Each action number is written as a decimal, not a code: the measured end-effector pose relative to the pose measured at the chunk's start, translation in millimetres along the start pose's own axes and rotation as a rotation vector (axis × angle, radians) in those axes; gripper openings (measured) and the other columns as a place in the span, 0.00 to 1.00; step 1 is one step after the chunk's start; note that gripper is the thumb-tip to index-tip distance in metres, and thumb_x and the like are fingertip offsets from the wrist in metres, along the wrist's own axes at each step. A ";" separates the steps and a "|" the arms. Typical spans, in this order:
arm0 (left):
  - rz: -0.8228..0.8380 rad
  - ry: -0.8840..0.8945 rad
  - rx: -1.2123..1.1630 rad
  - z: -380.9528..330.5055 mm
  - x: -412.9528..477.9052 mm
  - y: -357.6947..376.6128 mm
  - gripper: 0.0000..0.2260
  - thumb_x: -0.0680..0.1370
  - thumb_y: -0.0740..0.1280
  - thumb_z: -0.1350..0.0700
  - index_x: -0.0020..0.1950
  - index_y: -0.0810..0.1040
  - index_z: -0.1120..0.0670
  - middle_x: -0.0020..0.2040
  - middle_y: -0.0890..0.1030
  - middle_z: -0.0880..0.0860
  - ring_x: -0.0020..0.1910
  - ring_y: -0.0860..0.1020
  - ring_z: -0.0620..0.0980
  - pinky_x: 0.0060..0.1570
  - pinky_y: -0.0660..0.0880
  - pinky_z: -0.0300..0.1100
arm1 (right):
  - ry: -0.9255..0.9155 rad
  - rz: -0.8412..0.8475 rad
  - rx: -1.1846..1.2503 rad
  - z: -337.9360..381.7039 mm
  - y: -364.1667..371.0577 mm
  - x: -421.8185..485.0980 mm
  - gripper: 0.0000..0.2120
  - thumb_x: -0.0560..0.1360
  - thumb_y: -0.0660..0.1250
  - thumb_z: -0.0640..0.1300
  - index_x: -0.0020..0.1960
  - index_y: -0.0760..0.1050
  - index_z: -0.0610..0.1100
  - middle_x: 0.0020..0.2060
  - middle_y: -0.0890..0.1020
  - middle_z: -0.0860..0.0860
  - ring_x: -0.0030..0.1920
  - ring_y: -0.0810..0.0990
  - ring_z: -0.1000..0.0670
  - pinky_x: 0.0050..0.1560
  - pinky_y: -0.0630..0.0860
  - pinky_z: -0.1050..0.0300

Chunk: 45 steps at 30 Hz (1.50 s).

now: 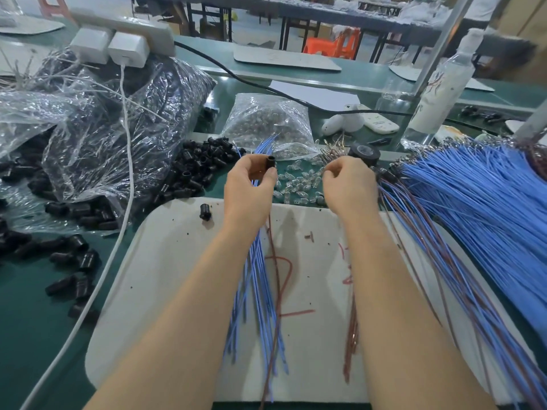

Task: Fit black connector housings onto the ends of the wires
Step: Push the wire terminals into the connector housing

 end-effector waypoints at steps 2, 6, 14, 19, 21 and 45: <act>0.007 0.050 0.069 -3.9 -1.6 0.1 0.07 0.78 0.65 0.61 0.54 0.77 0.53 0.46 0.80 0.43 0.43 0.75 0.37 0.45 0.70 0.23 | -0.003 -0.008 -0.058 0.7 14.0 4.8 0.12 0.78 0.61 0.41 0.59 0.77 0.44 0.59 0.77 0.44 0.59 0.74 0.43 0.57 0.72 0.52; 0.032 0.055 0.048 -4.6 -3.4 1.5 0.08 0.78 0.64 0.64 0.54 0.77 0.55 0.49 0.82 0.49 0.48 0.79 0.43 0.51 0.72 0.28 | 0.033 -0.014 -0.143 -2.8 30.4 11.2 0.13 0.78 0.61 0.42 0.62 0.75 0.45 0.61 0.75 0.44 0.62 0.71 0.41 0.61 0.68 0.48; 0.082 0.049 -0.025 -4.7 -5.5 6.9 0.09 0.76 0.64 0.68 0.51 0.77 0.56 0.47 0.82 0.51 0.47 0.80 0.45 0.55 0.76 0.38 | 0.056 0.030 -0.223 -3.1 38.9 22.4 0.14 0.78 0.63 0.44 0.62 0.75 0.46 0.62 0.75 0.44 0.64 0.71 0.42 0.64 0.66 0.47; 0.104 0.043 -0.036 -4.1 -5.7 8.1 0.09 0.75 0.64 0.68 0.52 0.77 0.58 0.48 0.82 0.52 0.48 0.80 0.47 0.56 0.76 0.40 | 0.047 0.059 -0.224 -5.1 38.3 22.5 0.17 0.77 0.64 0.43 0.66 0.69 0.45 0.62 0.75 0.45 0.65 0.70 0.42 0.65 0.63 0.45; 0.107 0.040 -0.037 -4.2 -6.1 8.3 0.09 0.75 0.64 0.68 0.52 0.78 0.58 0.49 0.82 0.53 0.49 0.80 0.48 0.57 0.76 0.40 | 0.056 0.092 -0.234 -6.1 37.6 22.8 0.18 0.77 0.64 0.43 0.66 0.69 0.45 0.63 0.75 0.45 0.65 0.70 0.42 0.65 0.63 0.45; 0.138 0.266 0.316 -10.0 -16.3 21.1 0.09 0.75 0.66 0.64 0.54 0.73 0.56 0.45 0.77 0.44 0.41 0.77 0.43 0.45 0.73 0.31 | -0.335 -0.062 0.256 26.1 0.1 -36.7 0.09 0.73 0.72 0.43 0.50 0.82 0.39 0.46 0.82 0.44 0.46 0.80 0.48 0.51 0.73 0.60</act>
Point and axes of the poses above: each hand's wrist, its own x-axis towards the middle knuckle, its own y-axis out of the palm, z = x × y, the point moved 6 cm from there along x, towards the middle knuckle
